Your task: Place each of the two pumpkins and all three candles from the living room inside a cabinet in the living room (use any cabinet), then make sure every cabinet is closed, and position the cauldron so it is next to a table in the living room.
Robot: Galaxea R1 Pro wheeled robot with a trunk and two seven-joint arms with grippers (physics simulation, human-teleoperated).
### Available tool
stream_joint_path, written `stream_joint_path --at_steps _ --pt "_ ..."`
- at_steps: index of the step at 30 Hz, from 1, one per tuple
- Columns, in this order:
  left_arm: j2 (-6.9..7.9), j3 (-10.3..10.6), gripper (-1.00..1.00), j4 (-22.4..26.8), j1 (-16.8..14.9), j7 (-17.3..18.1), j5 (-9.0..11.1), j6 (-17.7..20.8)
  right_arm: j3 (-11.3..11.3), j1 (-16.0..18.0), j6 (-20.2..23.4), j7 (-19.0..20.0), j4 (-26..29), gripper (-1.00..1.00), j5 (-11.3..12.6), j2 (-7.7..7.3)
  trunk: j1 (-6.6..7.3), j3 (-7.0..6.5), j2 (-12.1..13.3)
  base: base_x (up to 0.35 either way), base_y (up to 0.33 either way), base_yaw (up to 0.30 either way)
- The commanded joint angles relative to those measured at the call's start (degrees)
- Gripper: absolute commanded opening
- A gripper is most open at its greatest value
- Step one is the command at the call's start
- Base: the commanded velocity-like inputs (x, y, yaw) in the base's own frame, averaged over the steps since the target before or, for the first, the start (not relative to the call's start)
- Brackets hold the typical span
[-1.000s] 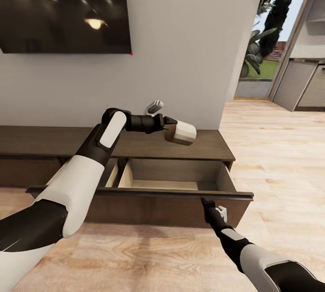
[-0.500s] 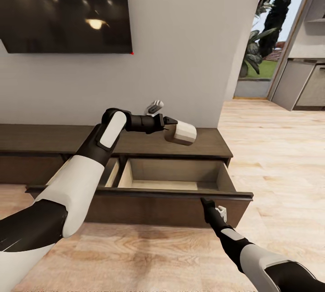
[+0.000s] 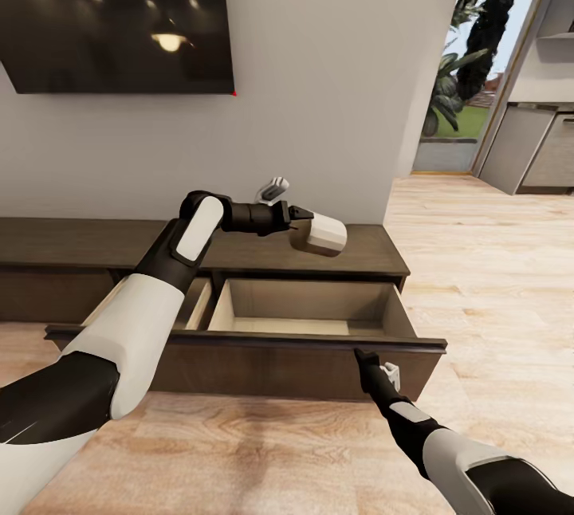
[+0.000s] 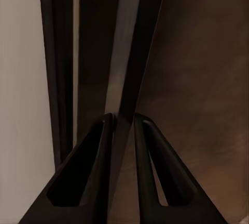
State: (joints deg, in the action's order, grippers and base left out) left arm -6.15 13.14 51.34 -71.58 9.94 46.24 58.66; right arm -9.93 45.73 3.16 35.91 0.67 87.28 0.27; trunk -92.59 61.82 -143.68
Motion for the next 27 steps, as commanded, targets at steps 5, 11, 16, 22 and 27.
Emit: stream_joint_path --at_steps 5,11,16,22,27 --pt "-0.01 0.0 -1.00 -0.6 0.0 0.5 -0.6 0.1 -1.7 -0.6 0.5 0.7 -1.2 -1.00 -0.2 0.01 0.02 0.06 0.0 -0.005 0.000 0.000" --pt "-0.01 0.0 -1.00 -1.1 0.0 0.5 -0.6 0.1 -1.7 -0.6 0.6 -0.4 -1.2 1.00 -0.7 0.01 0.02 0.06 0.0 0.000 0.000 0.000" --pt "-0.01 0.0 -1.00 -1.1 0.0 0.5 -0.6 0.1 -1.6 -0.6 0.8 -0.5 -1.2 1.00 -0.7 0.05 0.02 0.06 0.0 0.000 0.000 0.000" --pt "-0.01 0.0 -1.00 -1.1 0.0 0.5 -0.6 0.1 -1.4 -0.6 0.7 -0.4 -1.2 1.00 -0.7 0.00 0.02 0.06 0.0 -0.033 0.000 0.000" --pt "-0.01 0.0 -1.00 -1.1 0.0 0.6 -0.7 0.2 -1.3 -0.6 0.6 -0.5 -1.2 1.00 -0.7 -0.05 0.02 0.06 0.0 -0.261 0.000 0.000"
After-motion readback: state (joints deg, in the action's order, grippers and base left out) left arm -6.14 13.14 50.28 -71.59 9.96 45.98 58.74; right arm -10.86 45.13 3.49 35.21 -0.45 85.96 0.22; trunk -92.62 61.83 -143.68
